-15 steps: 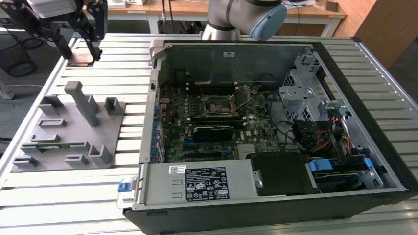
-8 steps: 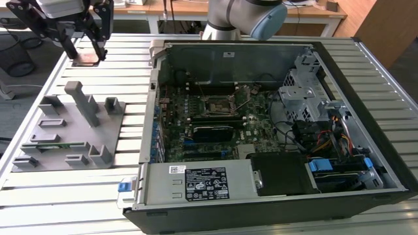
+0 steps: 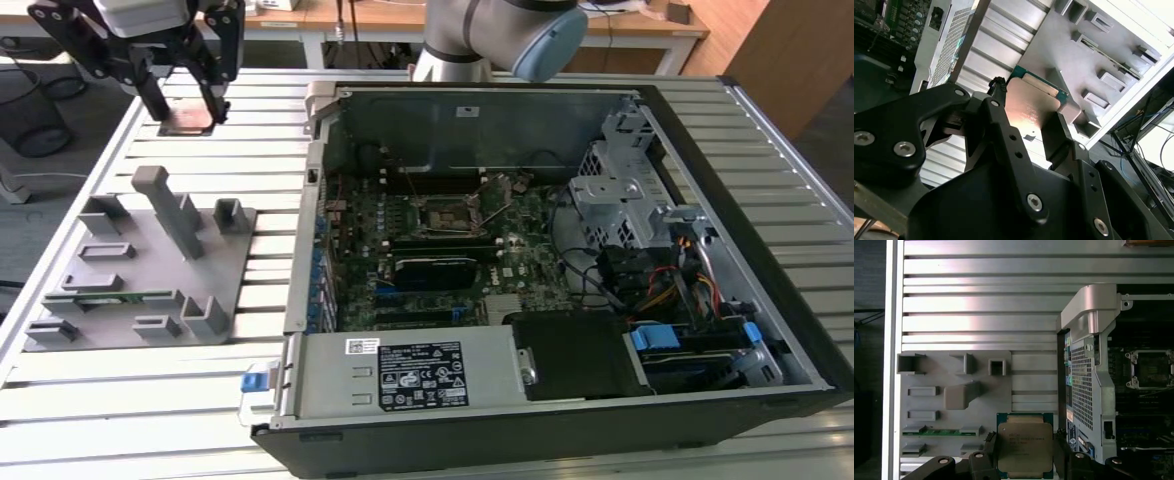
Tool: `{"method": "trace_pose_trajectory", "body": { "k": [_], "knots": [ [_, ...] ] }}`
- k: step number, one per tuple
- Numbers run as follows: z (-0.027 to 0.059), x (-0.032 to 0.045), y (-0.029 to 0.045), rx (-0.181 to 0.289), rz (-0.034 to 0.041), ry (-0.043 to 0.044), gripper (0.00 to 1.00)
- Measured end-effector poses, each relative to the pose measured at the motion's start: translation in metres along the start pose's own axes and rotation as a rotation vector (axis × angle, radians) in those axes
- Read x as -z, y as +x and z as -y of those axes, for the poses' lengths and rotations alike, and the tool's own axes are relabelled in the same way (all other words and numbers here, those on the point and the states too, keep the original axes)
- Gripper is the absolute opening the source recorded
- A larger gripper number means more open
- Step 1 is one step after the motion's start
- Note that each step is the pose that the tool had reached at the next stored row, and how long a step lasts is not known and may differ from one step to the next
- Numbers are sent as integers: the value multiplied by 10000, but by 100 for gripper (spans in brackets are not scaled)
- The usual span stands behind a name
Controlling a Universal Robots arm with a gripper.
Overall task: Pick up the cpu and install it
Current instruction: 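Pick up the cpu and move it towards the insertion slot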
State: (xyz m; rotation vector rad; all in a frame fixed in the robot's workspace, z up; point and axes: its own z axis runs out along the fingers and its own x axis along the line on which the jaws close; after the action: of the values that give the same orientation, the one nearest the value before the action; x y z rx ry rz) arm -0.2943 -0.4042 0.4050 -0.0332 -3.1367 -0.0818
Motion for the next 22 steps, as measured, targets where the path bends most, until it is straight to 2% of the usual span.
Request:
{"method": "trace_pose_trajectory", "body": {
  "k": [15, 22],
  "knots": [
    [-5, 1, -230, 0, -1, 1, 53],
    [-8, 1, -386, 1, 0, 0, 53]
  ]
}}
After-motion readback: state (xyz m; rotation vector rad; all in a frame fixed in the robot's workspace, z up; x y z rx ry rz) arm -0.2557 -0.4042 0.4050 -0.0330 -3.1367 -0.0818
